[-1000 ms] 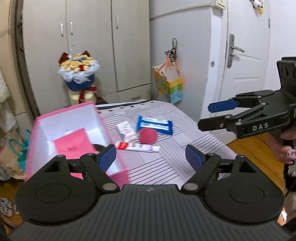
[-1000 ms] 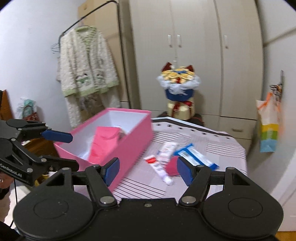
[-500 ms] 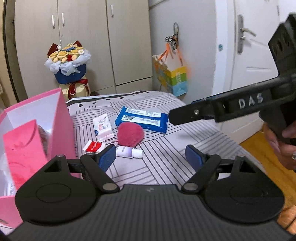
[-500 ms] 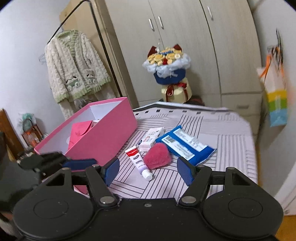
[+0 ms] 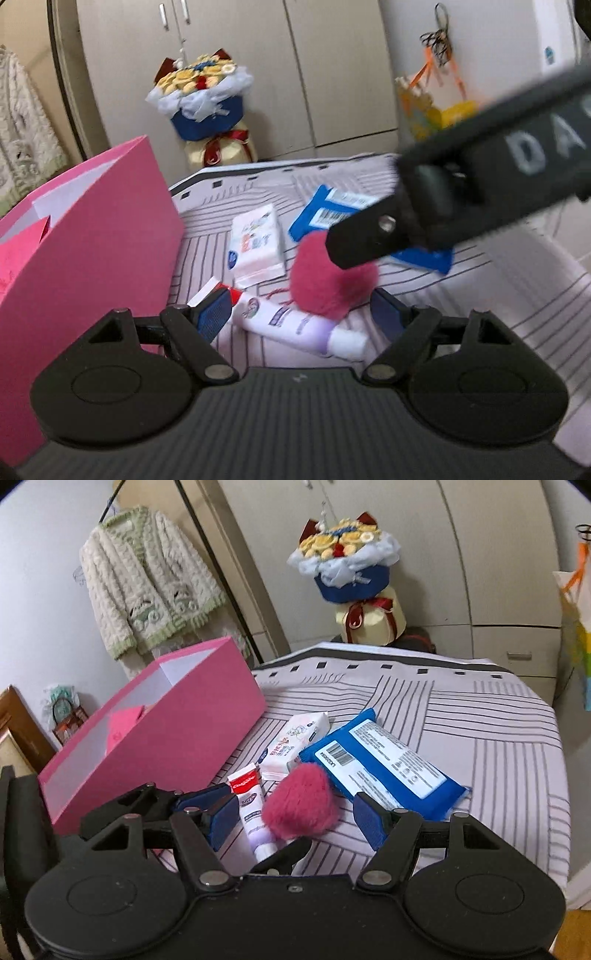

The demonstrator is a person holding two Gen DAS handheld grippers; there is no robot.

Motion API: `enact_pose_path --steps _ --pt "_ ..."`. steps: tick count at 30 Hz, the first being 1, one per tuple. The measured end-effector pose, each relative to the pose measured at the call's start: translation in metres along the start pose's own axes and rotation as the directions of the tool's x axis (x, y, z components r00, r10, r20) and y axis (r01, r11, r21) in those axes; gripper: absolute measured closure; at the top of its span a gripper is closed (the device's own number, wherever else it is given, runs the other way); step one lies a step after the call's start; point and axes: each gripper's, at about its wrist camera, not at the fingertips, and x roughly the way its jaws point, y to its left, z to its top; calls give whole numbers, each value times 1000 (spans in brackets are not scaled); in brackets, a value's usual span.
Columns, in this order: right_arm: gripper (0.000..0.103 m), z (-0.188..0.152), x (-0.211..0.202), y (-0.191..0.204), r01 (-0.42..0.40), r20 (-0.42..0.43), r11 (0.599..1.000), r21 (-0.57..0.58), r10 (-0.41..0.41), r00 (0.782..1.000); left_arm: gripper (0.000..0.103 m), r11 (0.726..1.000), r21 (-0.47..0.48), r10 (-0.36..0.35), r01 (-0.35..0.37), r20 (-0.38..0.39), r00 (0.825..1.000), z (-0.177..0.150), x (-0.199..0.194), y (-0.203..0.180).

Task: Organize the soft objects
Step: 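Grasp the pink fluffy pompom with the right tool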

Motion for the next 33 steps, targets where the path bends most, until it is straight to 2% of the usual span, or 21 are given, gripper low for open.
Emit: enact_pose_path --steps 4,12,14,15,16,20,24,27,30,33 --pt "31 6 18 -2 -12 -40 1000 -3 12 999 21 999 -33 -16 14 -49 999 -4 -6 8" --pt "36 4 37 -5 -37 -78 999 6 37 996 22 999 -20 -31 30 -49 998 -11 -14 17" --pt "42 3 43 -5 -36 -85 999 4 37 996 26 999 -8 -39 39 -40 998 -13 -14 16" --pt "58 2 45 -4 -29 -92 1000 0 29 995 30 999 6 -42 43 -39 998 -13 -15 16" --pt "59 1 47 -2 -5 -100 1000 -9 4 995 32 999 9 -36 36 -38 999 -11 -16 16" --pt "62 -5 27 11 50 -37 998 -28 -51 998 38 1000 3 17 -17 4 1000 -5 -21 18" --pt "62 -9 1 11 113 27 993 -21 -113 993 38 998 -56 -5 3 -35 999 -1 -11 23" --pt "62 -16 -12 4 141 47 990 10 -142 989 37 997 -74 34 -38 -59 998 2 2 19" --pt "62 -22 -18 -2 150 60 988 43 -153 986 37 994 -110 16 -26 -85 996 7 11 17" --pt "62 -27 -22 -4 156 72 986 57 -160 984 36 989 -135 49 -58 -66 997 10 12 16"
